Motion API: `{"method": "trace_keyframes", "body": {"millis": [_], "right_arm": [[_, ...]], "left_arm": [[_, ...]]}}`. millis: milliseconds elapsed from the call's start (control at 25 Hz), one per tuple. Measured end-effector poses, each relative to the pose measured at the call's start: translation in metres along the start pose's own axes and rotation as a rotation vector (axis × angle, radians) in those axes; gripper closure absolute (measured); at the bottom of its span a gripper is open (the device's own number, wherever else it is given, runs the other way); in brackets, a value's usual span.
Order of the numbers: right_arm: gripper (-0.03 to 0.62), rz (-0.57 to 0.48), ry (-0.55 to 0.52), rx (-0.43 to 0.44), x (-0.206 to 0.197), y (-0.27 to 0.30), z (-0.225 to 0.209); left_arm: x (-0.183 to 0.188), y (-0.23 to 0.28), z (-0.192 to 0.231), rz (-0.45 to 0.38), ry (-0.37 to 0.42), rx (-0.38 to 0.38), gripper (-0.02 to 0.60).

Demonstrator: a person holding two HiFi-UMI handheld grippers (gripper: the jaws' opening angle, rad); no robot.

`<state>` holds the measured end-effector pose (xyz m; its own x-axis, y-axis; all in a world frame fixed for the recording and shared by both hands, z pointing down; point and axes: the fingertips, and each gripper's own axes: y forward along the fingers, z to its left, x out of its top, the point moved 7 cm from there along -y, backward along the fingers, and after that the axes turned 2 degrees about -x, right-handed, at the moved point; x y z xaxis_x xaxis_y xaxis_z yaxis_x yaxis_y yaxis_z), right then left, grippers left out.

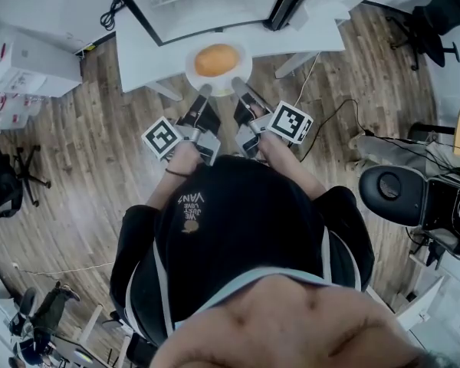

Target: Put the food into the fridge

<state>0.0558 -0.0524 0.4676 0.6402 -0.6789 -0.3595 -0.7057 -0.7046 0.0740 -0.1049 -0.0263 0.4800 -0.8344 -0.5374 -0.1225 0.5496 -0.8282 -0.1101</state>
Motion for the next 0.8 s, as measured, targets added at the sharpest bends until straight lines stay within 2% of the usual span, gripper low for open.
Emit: {"method": "trace_keyframes", "body": {"millis": [280, 520, 800], "right_arm": [[0.568, -0.021, -0.013, 0.002, 0.007, 0.032, 0.001], [0.568, -0.040, 0.016, -0.012, 0.011, 0.057, 0.000], [0.568, -0.066, -0.029, 0.010, 0.016, 0.078, 0.006]], "left_arm": [[0.032, 0.014, 0.005, 0.020, 0.002, -0.003, 0.555], [0.058, 0.027, 0.009, 0.039, 0.012, -0.010, 0.555], [0.080, 0.034, 0.011, 0.066, 0.002, -0.016, 0.555]]}}
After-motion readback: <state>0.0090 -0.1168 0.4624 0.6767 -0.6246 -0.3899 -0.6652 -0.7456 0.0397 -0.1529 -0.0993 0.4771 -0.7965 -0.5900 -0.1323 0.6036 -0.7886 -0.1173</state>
